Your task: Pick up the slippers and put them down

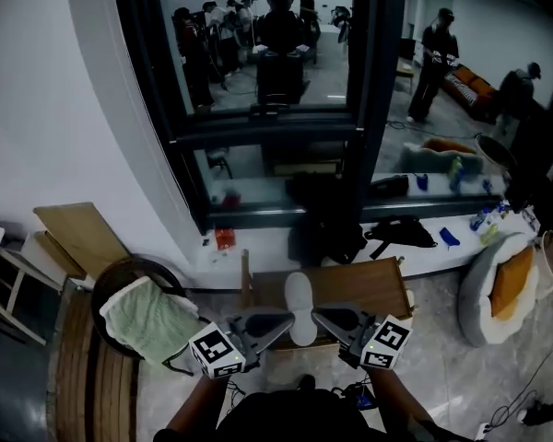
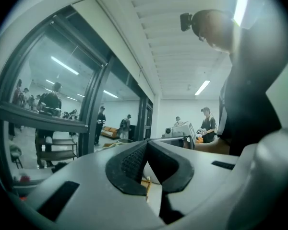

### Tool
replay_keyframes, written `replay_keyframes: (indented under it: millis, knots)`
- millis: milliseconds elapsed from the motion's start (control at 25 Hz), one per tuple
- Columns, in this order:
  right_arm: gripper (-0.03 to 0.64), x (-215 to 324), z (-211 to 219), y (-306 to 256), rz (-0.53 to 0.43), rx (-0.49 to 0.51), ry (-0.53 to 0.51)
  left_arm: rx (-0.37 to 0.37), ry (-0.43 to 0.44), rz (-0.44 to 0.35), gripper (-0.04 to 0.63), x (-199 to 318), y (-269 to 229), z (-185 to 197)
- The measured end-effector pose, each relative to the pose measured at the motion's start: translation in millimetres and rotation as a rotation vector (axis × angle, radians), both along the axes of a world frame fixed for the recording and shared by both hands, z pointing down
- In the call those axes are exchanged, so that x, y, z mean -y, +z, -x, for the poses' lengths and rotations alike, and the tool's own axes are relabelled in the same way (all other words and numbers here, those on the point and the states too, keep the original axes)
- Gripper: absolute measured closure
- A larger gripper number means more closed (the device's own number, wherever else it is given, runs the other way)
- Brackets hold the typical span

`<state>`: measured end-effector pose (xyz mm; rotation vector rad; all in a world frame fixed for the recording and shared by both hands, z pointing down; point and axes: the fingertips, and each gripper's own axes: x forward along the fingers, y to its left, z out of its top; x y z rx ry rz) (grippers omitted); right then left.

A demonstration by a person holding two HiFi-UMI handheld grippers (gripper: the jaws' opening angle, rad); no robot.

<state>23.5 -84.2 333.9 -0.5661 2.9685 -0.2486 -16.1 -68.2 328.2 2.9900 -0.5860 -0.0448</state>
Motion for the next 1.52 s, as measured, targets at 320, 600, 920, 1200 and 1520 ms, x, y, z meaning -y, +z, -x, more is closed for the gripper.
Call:
replay_keyframes:
  millis: [320, 600, 920, 1200, 1520]
  knots:
    - [0.592, -75, 25, 10, 0.01, -0.055, 0.101, -0.032, 0.107, -0.018, 0.584, -78, -1, 20]
    - [0.592, -168, 54, 30, 0.03, -0.06, 0.186, -0.052, 0.106, 0.033, 0.584, -165, 26, 68]
    - [0.591, -232, 56, 33, 0.045, -0.058, 0.147, -0.069, 0.079, 0.053, 0.584, -228, 34, 76]
    - [0.591, -268, 46, 7, 0.044, 0.073, 0.007, -0.043, 0.016, 0.037, 0.584, -271, 11, 52]
    - [0.591, -323, -13, 34, 0.095, 0.032, -0.058, -0.022, -0.043, 0.075, 0.584, -324, 17, 10]
